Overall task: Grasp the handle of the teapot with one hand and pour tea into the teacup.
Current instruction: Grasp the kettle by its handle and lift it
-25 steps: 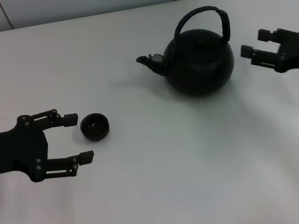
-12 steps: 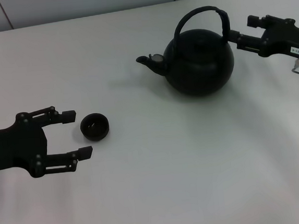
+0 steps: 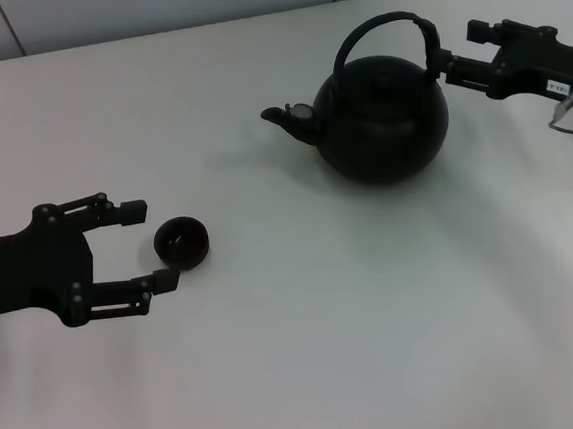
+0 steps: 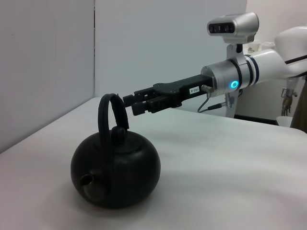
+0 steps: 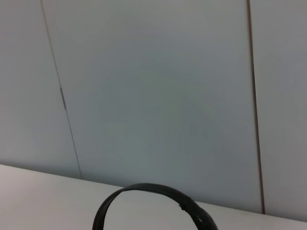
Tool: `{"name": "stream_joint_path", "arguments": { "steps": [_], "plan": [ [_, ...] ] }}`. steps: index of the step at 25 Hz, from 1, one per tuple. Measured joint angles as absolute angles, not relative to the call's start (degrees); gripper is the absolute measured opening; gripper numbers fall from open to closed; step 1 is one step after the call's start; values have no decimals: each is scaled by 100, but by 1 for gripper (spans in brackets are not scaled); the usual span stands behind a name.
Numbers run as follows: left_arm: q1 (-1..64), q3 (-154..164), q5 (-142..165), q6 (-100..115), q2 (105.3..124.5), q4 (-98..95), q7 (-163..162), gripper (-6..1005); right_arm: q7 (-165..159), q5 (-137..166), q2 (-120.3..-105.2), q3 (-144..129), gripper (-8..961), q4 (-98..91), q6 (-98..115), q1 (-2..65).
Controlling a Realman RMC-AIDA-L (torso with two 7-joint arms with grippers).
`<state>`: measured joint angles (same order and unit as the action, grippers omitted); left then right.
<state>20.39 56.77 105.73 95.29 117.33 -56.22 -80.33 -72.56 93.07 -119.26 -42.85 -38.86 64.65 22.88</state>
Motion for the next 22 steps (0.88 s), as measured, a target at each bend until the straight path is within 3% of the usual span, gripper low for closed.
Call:
{"name": "stream_joint_path", "arguments": {
  "steps": [22],
  "plan": [
    [2093, 5660, 10573, 9474, 11746, -5597, -8042, 849, -7036, 9298, -11929, -4333, 716, -3489, 5968, 2597]
  ]
}}
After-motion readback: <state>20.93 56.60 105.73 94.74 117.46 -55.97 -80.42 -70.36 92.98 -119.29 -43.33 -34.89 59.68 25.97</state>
